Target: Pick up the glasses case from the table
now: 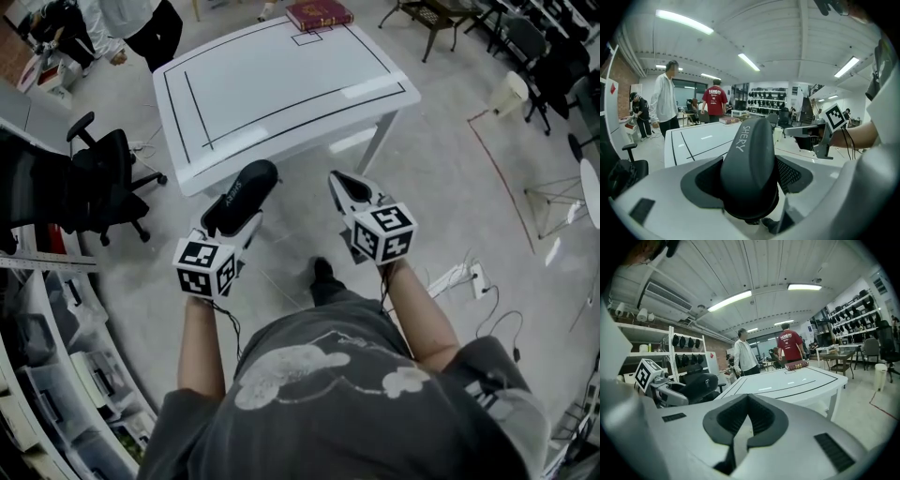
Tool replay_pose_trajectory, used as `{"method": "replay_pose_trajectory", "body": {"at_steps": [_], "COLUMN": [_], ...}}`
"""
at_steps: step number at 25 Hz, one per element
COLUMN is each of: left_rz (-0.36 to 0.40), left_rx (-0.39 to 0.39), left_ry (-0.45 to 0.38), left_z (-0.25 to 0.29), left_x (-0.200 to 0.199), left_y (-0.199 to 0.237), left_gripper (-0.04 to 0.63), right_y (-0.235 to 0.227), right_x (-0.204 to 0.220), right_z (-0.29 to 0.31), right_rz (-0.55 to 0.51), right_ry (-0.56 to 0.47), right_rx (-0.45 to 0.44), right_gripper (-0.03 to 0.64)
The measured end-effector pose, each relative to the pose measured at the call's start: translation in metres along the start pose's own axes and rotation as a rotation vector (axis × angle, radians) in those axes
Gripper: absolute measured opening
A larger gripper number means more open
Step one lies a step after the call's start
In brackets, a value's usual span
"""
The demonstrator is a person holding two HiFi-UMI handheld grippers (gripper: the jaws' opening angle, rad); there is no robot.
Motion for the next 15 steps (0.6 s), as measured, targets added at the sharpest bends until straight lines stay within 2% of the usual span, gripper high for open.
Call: {"method": "replay_pose_trajectory", "body": {"at_steps": [15], "left_rz": [0.007], "left_rx": [0.045], "left_ry": [-0.025], "left_z": [-0.118], "left_x": [0.065], "left_y": [-0.054], "left_gripper": [0.334], "right_y": [0.101], "right_x": [0.07], "right_z": [-0.078], "right_rz": [-0.024], "right_ry": [0.002], "right_rx": [0.021], "right_gripper": [-0.002]}}
Point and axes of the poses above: the fingertips, and each gripper's own axes: z forward along the fingers, y to its left, x out of its underside, the point moved 6 cm from there along -z, backward along the fingers, and after that the axes turned 9 degrees about z, right-handed, at the moved point
